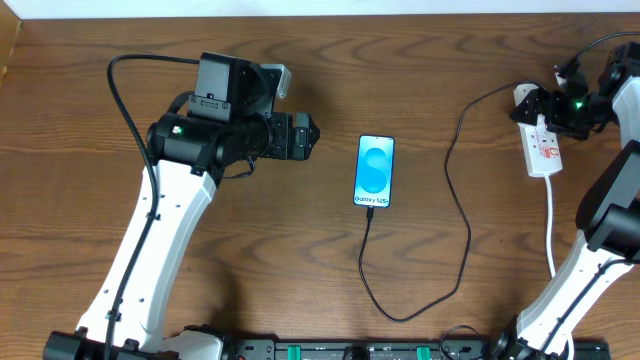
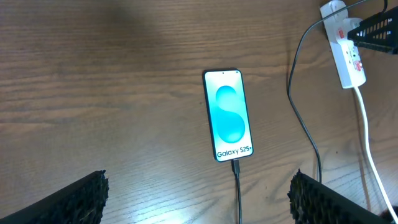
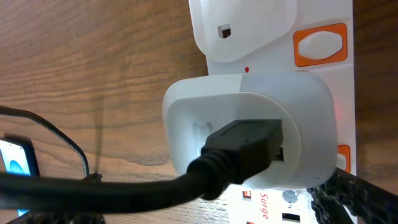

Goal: Plug charger to phone and switch on socket

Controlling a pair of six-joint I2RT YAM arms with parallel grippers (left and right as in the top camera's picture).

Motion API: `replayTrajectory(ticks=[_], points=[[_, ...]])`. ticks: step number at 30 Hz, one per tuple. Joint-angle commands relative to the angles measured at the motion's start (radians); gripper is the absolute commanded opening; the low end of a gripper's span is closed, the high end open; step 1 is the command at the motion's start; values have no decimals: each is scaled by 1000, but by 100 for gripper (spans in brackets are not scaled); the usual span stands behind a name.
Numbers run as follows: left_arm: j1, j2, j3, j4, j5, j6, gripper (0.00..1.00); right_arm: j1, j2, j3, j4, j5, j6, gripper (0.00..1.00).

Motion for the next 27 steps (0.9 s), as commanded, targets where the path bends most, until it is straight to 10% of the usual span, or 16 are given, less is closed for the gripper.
replayTrajectory(ticks=[1, 12, 27], points=[[1, -3, 2, -3, -9, 17, 93, 39, 39, -44, -26, -164, 21, 99], [1, -3, 2, -3, -9, 17, 93, 29, -235, 4, -171, 298, 318, 99], [1, -3, 2, -3, -9, 17, 93, 30, -615, 4, -313, 326, 342, 99]])
